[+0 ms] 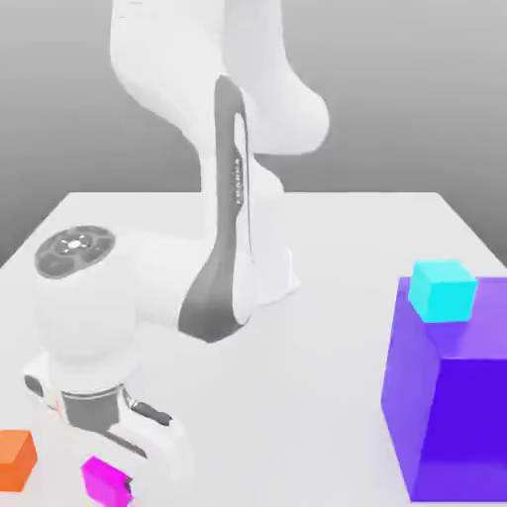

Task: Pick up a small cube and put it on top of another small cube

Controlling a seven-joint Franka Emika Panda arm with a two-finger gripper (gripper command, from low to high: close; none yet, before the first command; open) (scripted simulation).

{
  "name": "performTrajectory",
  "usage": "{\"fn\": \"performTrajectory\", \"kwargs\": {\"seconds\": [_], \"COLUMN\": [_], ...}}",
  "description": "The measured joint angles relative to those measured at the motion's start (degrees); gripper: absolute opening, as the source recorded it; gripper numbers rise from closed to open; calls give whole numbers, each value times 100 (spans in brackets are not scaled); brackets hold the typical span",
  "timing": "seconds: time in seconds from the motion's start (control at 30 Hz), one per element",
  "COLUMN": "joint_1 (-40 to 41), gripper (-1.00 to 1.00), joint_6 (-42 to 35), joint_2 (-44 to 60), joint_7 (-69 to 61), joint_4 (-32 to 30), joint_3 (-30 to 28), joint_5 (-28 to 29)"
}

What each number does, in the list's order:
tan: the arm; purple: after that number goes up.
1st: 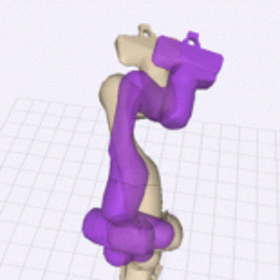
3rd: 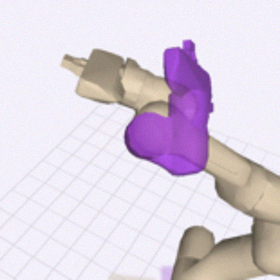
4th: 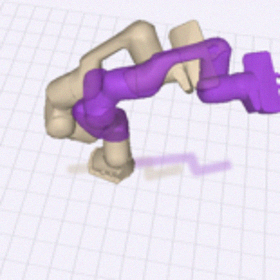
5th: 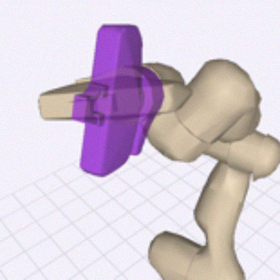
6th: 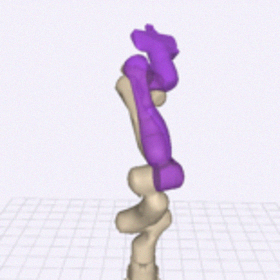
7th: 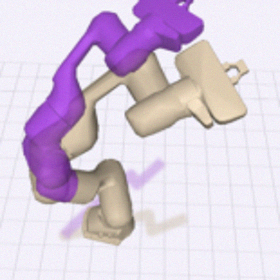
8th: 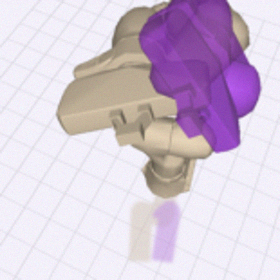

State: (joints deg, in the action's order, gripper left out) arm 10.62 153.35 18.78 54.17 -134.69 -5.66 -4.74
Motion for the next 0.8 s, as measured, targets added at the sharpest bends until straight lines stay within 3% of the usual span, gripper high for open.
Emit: {"fn": "performTrajectory", "kwargs": {"seconds": [0.57, 0.63, 0.73, 0.77, 0.8], "joint_1": [-2106, -2228, -2264, -2263, -2263], "gripper": [-100, -100, -100, 100, 100], "joint_6": [-3478, -3514, -2929, -2817, -2816], "joint_2": [-3434, -3570, -3375, -3333, -3333], "joint_7": [1403, 1531, 1595, 1602, 1602], "joint_4": [123, 8, -388, -460, -460], "joint_3": [1760, 1941, 2041, 2057, 2057], "joint_5": [-66, -48, -22, -19, -19]}}
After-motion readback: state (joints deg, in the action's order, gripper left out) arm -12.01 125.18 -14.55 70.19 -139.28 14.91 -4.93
